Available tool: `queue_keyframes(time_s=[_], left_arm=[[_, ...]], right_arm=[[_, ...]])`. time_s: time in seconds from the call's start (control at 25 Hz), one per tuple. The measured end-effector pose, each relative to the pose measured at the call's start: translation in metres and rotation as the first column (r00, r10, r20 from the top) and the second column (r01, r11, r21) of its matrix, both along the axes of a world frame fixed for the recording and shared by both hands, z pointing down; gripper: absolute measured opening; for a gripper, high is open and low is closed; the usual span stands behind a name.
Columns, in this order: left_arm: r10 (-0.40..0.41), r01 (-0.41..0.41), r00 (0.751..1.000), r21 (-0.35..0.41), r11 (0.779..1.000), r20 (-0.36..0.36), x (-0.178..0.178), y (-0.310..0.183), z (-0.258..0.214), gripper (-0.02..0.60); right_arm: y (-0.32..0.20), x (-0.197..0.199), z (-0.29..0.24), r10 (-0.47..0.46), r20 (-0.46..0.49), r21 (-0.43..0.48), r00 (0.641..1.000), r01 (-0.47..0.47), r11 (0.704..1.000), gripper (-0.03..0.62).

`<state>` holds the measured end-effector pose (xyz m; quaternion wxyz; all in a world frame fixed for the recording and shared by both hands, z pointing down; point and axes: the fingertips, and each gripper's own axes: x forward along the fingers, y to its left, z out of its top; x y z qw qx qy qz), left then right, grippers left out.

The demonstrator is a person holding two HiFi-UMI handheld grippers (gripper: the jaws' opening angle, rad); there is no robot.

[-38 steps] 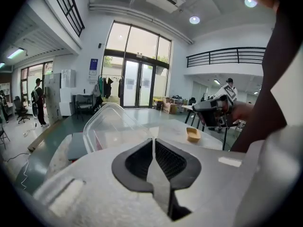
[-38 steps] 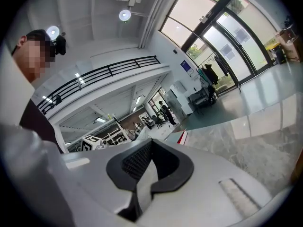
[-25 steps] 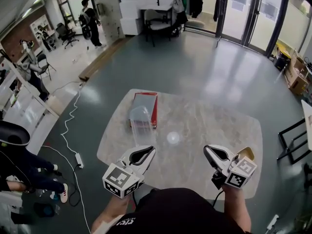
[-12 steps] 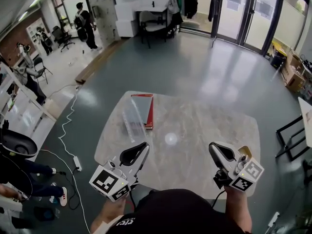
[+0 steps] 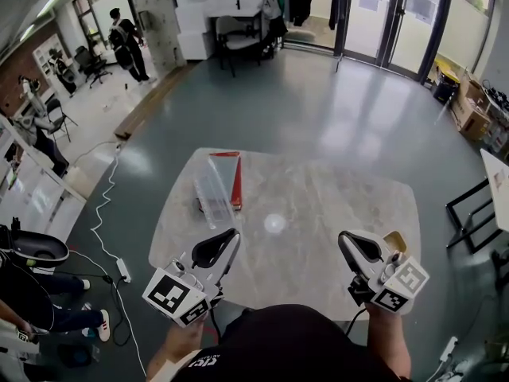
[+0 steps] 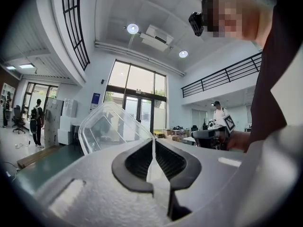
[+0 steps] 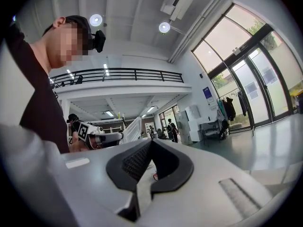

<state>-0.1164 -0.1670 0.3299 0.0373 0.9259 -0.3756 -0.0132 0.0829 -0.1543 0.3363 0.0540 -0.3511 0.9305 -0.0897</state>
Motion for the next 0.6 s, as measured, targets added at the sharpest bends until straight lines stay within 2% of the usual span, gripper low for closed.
queue_keyframes(time_s=[0.6], left_arm=[[0.031,-0.03,0.999,-0.047,0.998,0.009,0.009,-0.002,0.017,0.02]], right_arm=[[-0.003,-0.004,0.008,0.002,-0.013,-0.009,1.0,-0.002,1.0,0.0]])
